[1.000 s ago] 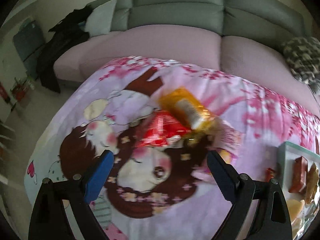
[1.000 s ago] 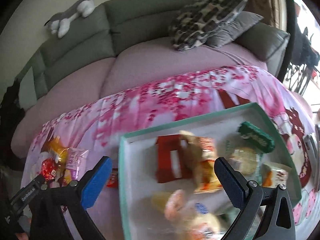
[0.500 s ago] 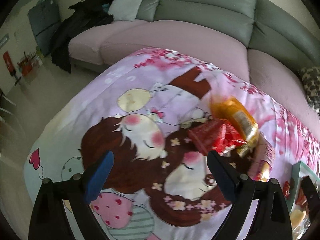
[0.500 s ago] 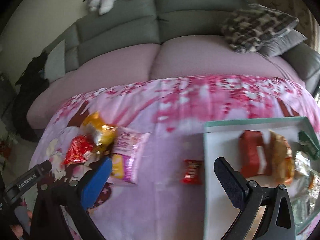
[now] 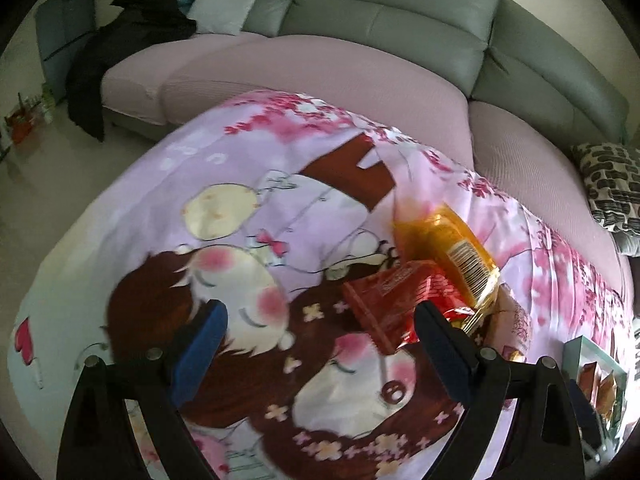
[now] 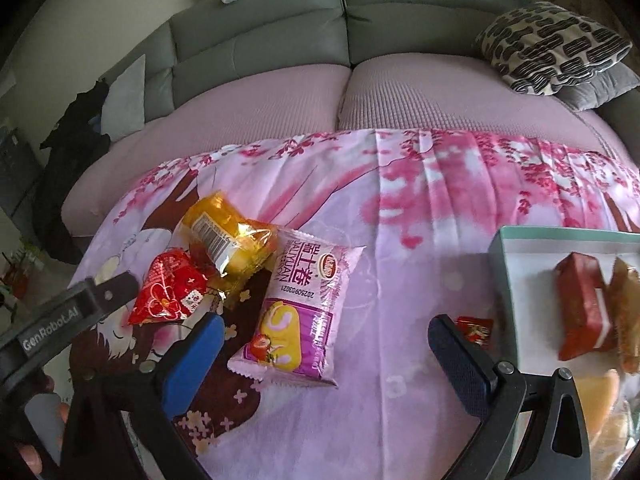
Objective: Organize snacks
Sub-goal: 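Grasp the purple-white pastry packet with the right gripper while the left gripper grasps the red Reese's bag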
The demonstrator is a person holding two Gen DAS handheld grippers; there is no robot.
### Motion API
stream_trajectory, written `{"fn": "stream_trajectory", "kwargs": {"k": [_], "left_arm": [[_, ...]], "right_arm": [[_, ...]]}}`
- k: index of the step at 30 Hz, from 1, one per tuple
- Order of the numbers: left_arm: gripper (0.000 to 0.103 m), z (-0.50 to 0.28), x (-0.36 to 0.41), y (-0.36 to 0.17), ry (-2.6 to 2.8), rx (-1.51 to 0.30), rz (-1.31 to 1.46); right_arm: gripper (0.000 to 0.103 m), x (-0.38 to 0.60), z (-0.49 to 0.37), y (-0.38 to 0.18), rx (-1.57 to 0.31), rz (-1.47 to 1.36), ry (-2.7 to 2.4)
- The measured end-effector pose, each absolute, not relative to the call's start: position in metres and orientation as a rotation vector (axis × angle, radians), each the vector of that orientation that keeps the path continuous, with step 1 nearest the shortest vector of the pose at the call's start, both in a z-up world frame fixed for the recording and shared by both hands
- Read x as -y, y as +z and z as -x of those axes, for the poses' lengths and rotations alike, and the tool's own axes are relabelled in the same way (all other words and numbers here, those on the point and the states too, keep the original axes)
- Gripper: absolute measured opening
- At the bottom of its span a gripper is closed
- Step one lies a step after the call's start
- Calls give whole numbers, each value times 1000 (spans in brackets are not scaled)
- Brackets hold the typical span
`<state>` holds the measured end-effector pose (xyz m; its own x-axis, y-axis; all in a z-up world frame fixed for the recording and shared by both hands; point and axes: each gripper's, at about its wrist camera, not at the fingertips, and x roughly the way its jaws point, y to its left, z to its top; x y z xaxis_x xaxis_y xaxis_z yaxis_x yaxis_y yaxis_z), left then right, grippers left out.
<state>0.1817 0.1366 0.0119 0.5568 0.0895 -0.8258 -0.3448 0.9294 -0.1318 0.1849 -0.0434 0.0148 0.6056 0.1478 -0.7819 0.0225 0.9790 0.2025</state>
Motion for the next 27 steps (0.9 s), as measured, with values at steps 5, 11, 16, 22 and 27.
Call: {"fn": "stream_trajectory", "kwargs": {"k": [5, 11, 16, 22, 27], "left_arm": [[95, -198, -124, 7, 176, -944, 318], [95, -215, -108, -9, 120, -963, 306], [95, -222, -109, -20, 115, -979, 328], [89, -220, -125, -32, 185, -1024, 380], [77, -215, -129, -30, 217, -1029, 382]], "right_arm": [[103, 39, -192, 5, -937, -200, 82], [103, 35, -197, -2, -952, -197, 93], [103, 32, -199, -7, -965, -199, 108], [87, 27, -200, -9, -966, -188, 118], [57, 24, -198, -8, -966, -184, 143]]}}
